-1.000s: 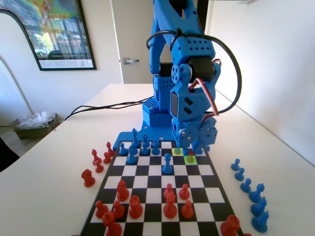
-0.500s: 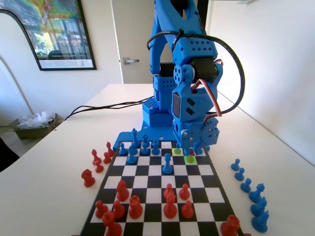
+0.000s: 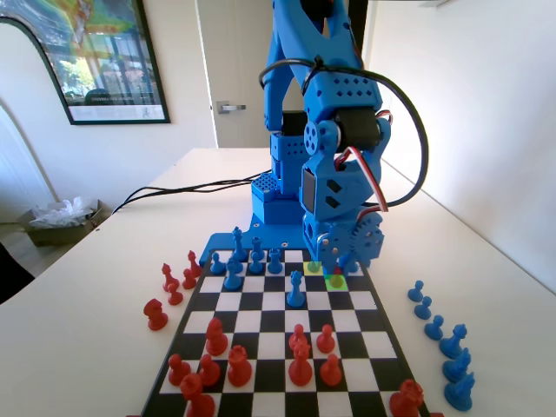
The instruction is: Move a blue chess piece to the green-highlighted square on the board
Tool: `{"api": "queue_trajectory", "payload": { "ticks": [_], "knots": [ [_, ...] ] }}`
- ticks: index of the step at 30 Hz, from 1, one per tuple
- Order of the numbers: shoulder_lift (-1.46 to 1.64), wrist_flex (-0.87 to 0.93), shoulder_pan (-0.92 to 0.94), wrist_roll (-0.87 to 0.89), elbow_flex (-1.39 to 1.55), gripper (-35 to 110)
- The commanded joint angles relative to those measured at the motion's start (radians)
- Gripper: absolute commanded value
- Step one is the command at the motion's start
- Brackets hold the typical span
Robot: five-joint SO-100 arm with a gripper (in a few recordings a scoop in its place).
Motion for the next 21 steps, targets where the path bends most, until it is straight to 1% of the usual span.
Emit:
{"api": "queue_trajectory", "payload": {
  "ticks": [1, 6, 13, 21],
  "knots": [
    [0.028, -0.011, -0.015, -0.023, -0.015, 1],
    [0.041, 0.018, -0.017, -0.014, -0.028, 1],
    [0.167, 0.247, -0.008, 0.003, -0.132, 1],
    [0.354, 0.483, 0.166, -0.032, -0.288, 1]
  ]
}}
